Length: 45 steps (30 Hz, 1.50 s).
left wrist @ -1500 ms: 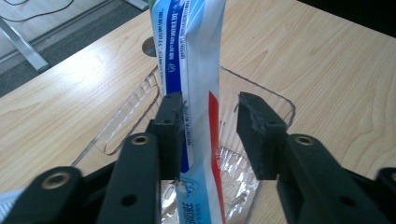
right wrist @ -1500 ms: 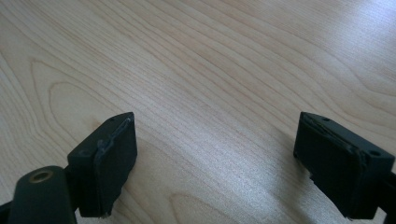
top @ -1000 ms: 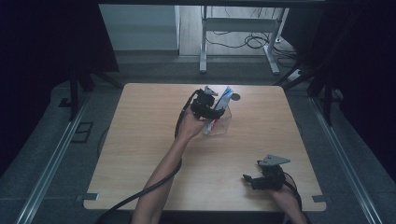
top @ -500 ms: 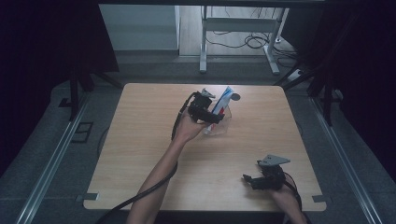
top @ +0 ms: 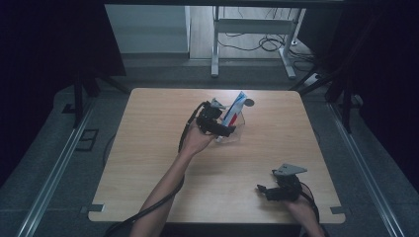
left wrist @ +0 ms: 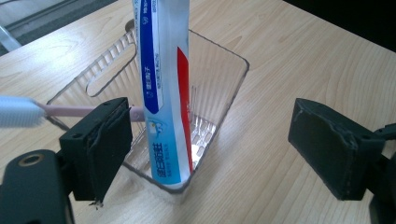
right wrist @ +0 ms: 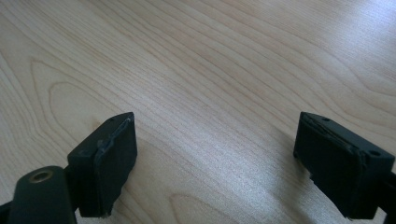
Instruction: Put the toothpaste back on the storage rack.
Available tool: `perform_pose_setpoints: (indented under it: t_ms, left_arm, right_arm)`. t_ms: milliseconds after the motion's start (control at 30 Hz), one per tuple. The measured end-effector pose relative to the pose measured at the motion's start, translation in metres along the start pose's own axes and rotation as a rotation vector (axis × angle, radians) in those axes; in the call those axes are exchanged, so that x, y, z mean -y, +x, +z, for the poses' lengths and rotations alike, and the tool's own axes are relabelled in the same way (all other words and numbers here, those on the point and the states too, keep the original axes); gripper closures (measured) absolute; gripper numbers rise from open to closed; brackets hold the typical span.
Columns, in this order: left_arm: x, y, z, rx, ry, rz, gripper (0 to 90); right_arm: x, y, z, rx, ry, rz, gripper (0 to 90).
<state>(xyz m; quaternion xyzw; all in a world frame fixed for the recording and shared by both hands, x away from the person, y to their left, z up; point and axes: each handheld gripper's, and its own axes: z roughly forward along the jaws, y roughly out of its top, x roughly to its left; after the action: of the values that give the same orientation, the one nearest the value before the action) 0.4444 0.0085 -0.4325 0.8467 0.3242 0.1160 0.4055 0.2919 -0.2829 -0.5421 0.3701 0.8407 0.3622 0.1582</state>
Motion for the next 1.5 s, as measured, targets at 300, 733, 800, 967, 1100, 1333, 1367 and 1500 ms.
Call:
perform_pose_setpoints:
  t_ms: [300,733,800,967,1100,1333,1367,1500]
  left_arm:
    - [0.007,-0.004,-0.006,-0.004,-0.002,0.016,13.5]
    - [0.022,-0.009,-0.015,-0.004,0.001,0.023,13.6]
    - [0.025,-0.009,-0.017,-0.001,0.001,0.024,13.6]
    - [0.032,-0.01,-0.021,0.0,-0.003,0.023,13.5]
    - [0.039,-0.011,-0.024,0.003,-0.005,0.013,13.5]
    - [0.051,-0.013,-0.03,0.007,-0.008,0.005,13.4]
    - [0.054,-0.013,-0.03,0.009,-0.011,0.005,13.4]
    - [0.06,-0.013,-0.033,0.005,-0.011,0.0,13.4]
  right_arm:
    - [0.0,0.0,0.0,0.0,0.0,0.001,13.3]
    - [0.0,0.0,0.0,0.001,0.0,0.002,13.3]
    - [0.0,0.0,0.0,0.001,-0.001,0.001,13.3]
    - [0.0,0.0,0.0,0.001,0.0,0.001,13.3]
    - [0.0,0.0,0.0,0.001,0.0,0.002,13.3]
    - [0.0,0.0,0.0,0.0,0.0,0.003,13.3]
    - [0.0,0.0,0.0,0.0,0.0,0.003,13.3]
    - [0.0,0.0,0.0,0.0,0.0,0.003,13.3]
